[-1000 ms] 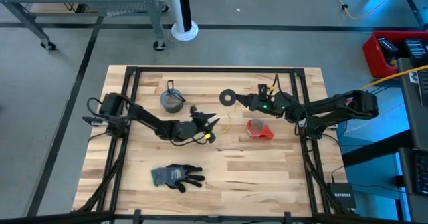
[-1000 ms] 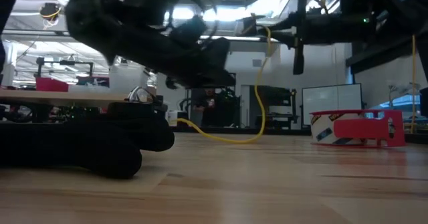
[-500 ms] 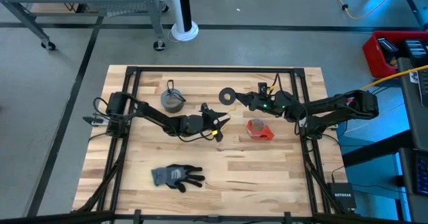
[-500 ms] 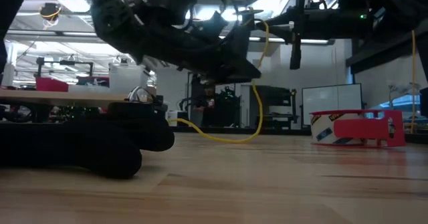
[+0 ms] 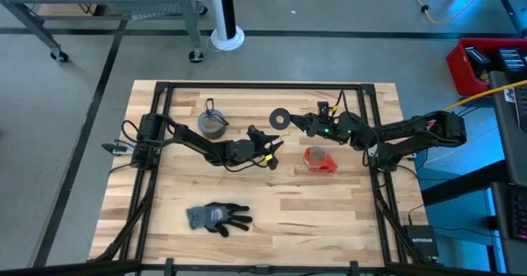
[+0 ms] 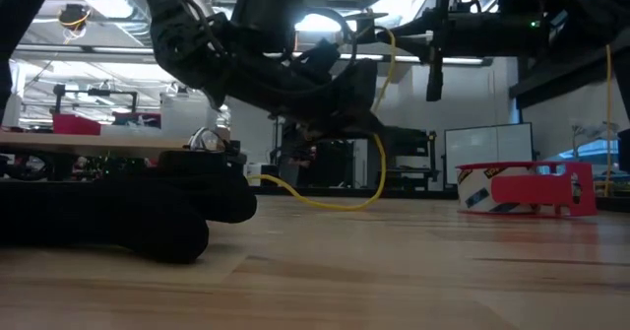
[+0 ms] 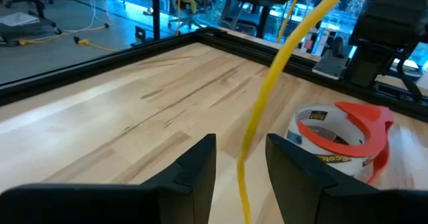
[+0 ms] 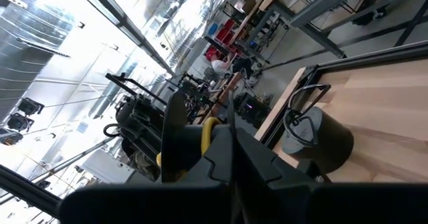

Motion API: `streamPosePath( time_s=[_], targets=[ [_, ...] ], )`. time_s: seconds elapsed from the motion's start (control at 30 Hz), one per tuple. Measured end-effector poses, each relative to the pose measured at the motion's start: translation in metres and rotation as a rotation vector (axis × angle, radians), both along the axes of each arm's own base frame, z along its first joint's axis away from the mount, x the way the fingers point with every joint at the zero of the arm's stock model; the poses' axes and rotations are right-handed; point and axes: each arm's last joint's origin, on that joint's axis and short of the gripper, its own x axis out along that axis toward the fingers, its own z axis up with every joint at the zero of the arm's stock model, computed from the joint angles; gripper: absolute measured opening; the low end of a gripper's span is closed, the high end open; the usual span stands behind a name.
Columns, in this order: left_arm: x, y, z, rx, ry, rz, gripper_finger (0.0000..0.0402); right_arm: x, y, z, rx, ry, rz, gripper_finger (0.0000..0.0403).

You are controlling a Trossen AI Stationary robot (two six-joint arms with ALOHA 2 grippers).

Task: Coil cords
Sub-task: Coil the yellow wire onto the spool

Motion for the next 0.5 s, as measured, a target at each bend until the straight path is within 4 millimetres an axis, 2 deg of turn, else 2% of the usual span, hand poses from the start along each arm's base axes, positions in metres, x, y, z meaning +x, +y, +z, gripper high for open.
streamPosePath(
  time_s=[0.27, 0.5],
  targets=[
    [0.000, 0.004, 0.000, -0.028, -0.019, 0.016, 0.0116, 0.000, 0.000, 0.001, -0.003, -0.012, 0.000, 0.0007],
    [0.000, 0.011, 0.000, -0.062, -0.038, 0.024, 0.0045, 0.000, 0.000, 0.002, -0.005, -0.017, 0.008, 0.0007]
  ],
)
